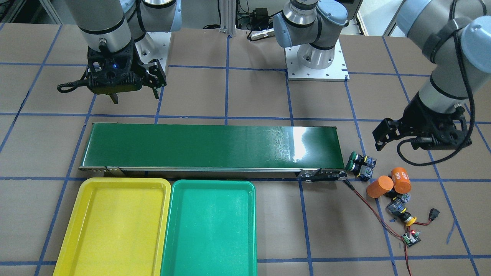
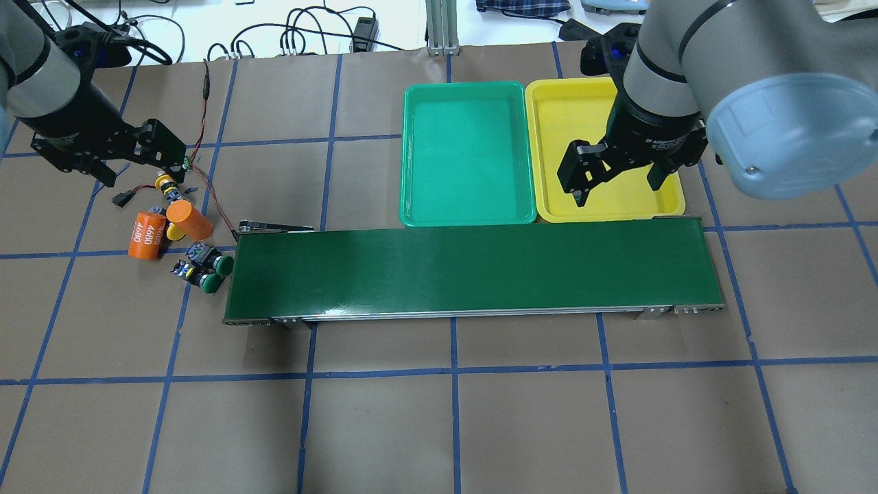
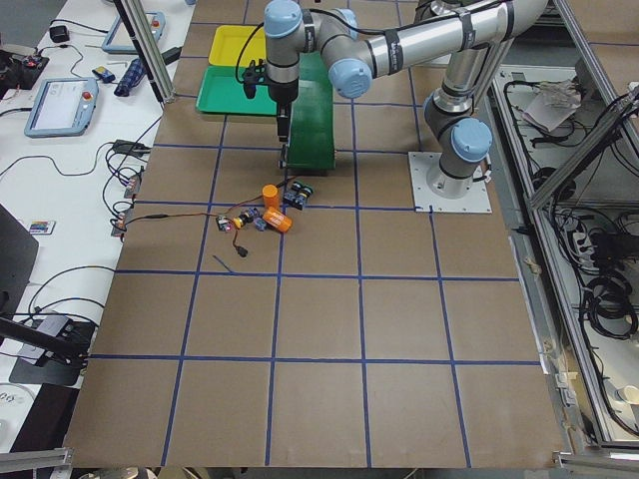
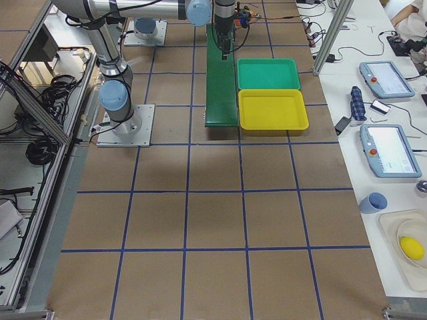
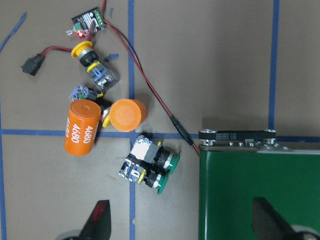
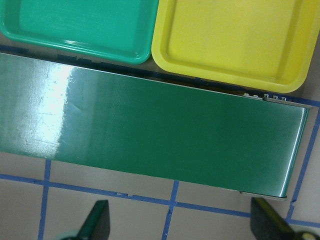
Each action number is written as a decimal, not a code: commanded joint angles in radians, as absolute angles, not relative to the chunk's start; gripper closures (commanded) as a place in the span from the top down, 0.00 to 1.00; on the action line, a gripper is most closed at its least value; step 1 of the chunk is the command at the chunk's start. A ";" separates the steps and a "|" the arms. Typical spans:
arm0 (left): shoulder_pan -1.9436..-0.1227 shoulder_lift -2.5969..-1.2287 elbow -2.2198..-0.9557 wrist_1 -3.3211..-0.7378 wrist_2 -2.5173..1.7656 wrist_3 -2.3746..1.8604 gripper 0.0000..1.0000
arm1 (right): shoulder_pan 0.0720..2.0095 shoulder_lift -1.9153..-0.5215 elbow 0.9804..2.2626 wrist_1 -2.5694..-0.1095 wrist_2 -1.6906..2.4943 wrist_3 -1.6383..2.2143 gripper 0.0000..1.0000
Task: Sort buttons by color to trays
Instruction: 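Lower the left gripper onto an orange cylinder beside the belt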
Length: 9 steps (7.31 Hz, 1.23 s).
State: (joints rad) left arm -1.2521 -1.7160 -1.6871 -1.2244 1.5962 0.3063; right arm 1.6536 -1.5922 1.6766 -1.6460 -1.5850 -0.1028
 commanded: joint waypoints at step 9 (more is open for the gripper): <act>-1.195 -2.029 -1.698 -1.023 1.603 0.511 1.00 | 1.654 -1.592 1.677 -1.646 -1.585 -0.101 1.00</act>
